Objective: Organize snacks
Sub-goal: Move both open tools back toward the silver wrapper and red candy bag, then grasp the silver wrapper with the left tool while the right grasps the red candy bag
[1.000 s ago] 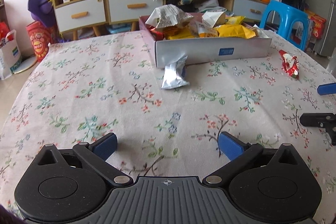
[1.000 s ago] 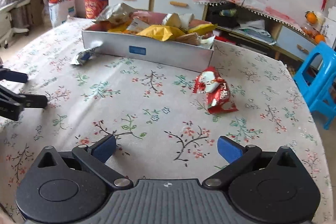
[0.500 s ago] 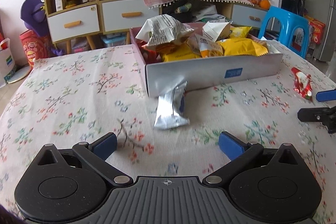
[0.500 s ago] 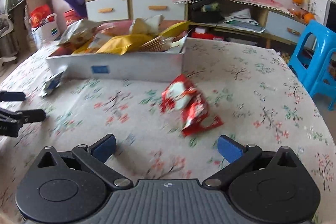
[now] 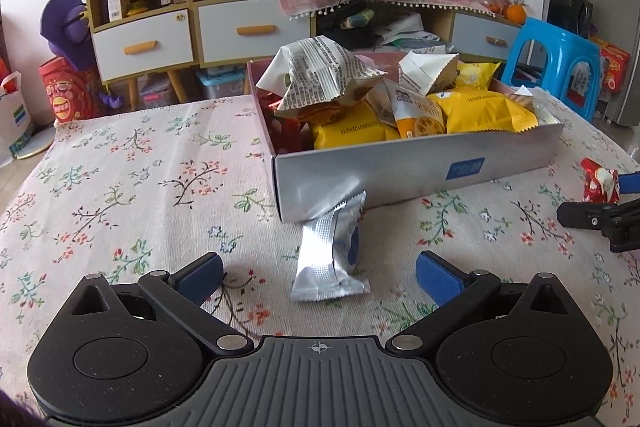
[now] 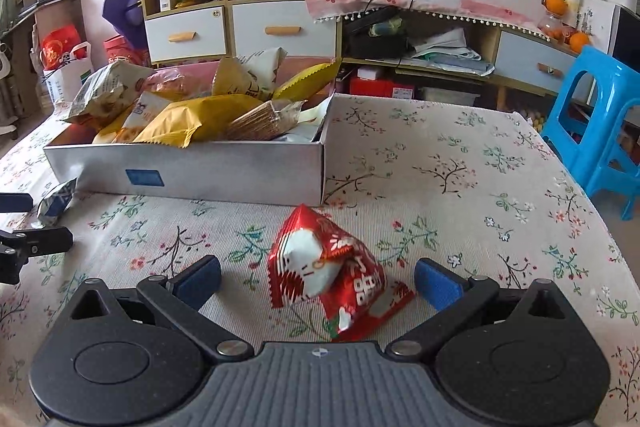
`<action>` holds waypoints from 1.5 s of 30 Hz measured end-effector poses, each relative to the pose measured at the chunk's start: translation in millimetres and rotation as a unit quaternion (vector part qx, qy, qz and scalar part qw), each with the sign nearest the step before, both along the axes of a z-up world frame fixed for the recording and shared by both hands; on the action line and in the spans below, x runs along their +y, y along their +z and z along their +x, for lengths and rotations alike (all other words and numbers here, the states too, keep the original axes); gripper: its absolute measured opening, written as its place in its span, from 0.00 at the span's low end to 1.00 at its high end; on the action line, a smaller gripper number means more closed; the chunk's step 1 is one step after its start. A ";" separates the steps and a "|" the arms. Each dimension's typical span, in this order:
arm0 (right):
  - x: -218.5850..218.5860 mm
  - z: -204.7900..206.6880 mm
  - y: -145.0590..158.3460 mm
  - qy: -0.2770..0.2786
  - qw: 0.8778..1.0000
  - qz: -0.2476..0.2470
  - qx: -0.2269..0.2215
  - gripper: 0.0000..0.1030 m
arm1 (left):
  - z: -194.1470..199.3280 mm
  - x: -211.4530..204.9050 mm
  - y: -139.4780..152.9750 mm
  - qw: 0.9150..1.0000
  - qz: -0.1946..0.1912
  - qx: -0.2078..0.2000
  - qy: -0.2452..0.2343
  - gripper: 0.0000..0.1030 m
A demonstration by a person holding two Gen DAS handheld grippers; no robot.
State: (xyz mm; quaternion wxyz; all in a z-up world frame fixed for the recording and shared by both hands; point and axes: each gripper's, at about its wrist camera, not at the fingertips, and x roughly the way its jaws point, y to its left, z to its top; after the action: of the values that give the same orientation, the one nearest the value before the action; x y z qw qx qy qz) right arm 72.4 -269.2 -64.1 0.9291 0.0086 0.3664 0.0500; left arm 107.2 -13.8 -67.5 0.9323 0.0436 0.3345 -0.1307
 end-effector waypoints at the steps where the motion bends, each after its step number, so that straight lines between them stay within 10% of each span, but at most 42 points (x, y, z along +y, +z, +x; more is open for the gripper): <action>1: 0.6 0.3 0.2 -0.001 1.000 -0.001 0.000 0.90 | 0.5 -0.3 0.0 1.000 -0.001 0.000 0.001 0.99; 10: 4.0 -1.4 1.4 0.003 1.000 -0.012 -0.007 0.83 | -0.3 2.2 3.8 1.000 -0.017 -0.014 0.010 0.74; 23: 19.4 -4.9 9.1 0.039 0.999 -0.020 -0.021 0.38 | 4.5 8.3 7.8 0.999 -0.034 -0.014 0.004 0.25; 45: 43.0 -8.0 30.4 0.075 0.997 0.010 -0.020 0.25 | -0.5 10.1 14.2 0.998 -0.064 0.020 0.005 0.20</action>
State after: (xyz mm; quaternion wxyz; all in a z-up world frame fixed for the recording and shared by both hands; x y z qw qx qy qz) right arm 64.5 -226.2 -33.8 0.9296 -0.0110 0.3472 0.1236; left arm 106.7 -3.7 -53.3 0.9269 -0.0203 0.3443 -0.1482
